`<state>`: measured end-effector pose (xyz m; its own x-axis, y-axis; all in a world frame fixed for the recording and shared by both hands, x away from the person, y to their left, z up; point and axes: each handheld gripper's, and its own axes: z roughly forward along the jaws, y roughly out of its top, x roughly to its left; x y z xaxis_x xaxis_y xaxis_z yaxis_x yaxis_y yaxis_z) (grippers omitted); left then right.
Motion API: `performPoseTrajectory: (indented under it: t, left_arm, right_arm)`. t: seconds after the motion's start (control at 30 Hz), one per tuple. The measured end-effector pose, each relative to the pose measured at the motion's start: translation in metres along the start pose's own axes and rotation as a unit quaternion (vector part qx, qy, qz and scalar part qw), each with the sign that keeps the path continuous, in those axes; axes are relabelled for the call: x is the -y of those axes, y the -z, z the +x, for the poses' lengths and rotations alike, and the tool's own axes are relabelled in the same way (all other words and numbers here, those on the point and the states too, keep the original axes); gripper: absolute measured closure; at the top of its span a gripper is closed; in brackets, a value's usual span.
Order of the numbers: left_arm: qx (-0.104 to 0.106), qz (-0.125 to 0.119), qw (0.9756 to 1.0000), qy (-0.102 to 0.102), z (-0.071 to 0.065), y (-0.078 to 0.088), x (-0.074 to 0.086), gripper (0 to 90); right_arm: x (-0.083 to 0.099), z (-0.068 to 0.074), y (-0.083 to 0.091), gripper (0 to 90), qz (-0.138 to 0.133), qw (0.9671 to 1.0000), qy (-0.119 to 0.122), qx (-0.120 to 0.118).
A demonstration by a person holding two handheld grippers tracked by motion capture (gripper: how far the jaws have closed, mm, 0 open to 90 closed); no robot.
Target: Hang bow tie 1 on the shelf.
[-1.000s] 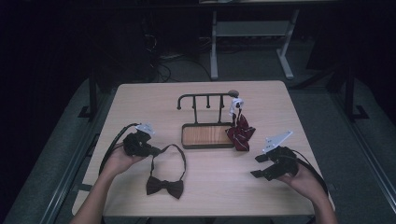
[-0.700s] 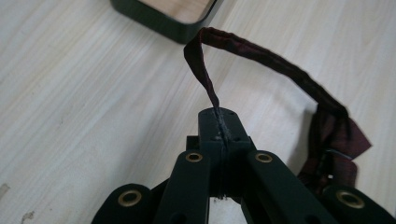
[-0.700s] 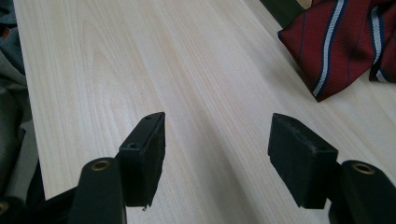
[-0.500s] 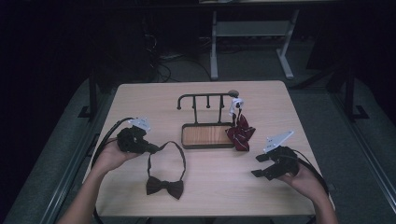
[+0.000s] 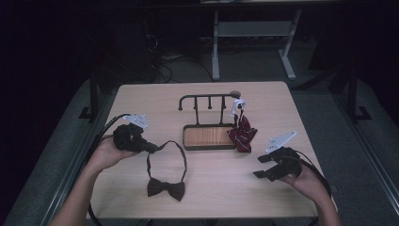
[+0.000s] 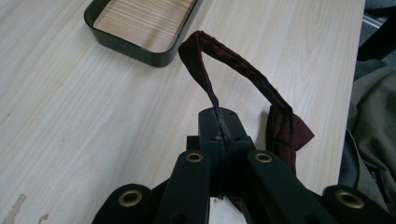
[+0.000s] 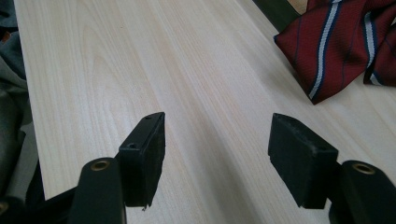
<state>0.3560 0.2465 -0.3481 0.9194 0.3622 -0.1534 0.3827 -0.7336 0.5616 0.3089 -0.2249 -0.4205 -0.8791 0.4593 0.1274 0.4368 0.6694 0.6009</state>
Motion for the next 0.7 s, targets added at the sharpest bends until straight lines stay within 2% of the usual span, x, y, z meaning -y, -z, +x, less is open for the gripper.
performPoseTrajectory:
  t: [0.7]
  left_arm:
    - [0.003,-0.002,0.9996,-0.028,-0.011,0.023,-0.022,90.0]
  right_arm:
    - [-0.001,0.000,0.002,36.4,-0.005,0.9999,0.012,0.003]
